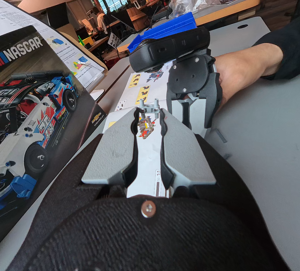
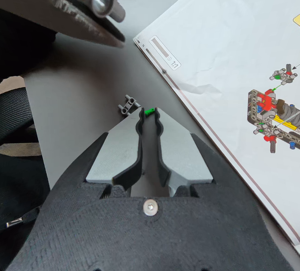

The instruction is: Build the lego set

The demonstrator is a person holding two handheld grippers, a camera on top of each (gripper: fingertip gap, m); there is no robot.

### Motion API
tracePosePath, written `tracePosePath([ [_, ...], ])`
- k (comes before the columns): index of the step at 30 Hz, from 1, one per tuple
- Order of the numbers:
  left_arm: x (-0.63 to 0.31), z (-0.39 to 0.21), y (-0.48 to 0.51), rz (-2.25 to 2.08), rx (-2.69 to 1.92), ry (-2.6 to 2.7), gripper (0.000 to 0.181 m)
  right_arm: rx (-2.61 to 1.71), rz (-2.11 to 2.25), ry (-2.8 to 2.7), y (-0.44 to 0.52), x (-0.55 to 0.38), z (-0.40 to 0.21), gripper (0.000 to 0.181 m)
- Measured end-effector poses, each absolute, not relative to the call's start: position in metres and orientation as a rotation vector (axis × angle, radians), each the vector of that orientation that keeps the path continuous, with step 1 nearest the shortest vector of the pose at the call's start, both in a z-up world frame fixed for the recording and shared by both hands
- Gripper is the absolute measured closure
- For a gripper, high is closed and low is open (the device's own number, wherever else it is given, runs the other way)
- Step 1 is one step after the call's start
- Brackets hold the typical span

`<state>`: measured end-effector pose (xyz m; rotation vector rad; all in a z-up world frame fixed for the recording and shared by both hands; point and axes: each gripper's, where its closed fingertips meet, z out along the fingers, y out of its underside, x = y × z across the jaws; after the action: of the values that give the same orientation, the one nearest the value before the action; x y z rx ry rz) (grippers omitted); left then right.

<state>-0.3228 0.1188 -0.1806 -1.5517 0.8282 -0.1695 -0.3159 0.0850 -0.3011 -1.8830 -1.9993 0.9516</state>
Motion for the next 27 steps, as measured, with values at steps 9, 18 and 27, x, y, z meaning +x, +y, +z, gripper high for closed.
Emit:
tracePosePath([
  [9,-0.325,-0.179,0.119,-0.165,-1.556,0.818,0.158,-1.559,0.500,-2.190,0.103,-0.301,-0.304,0.176],
  [18,-0.326,-0.180,0.120,-0.166,-1.566,0.811,0.159,-1.664,0.587,-2.094,0.107,-0.294,-0.300,0.175],
  [27,-0.329,-0.183,0.123,-0.157,-1.592,0.797,0.159,-1.883,0.840,-1.892,0.104,-0.301,-0.294,0.167],
])
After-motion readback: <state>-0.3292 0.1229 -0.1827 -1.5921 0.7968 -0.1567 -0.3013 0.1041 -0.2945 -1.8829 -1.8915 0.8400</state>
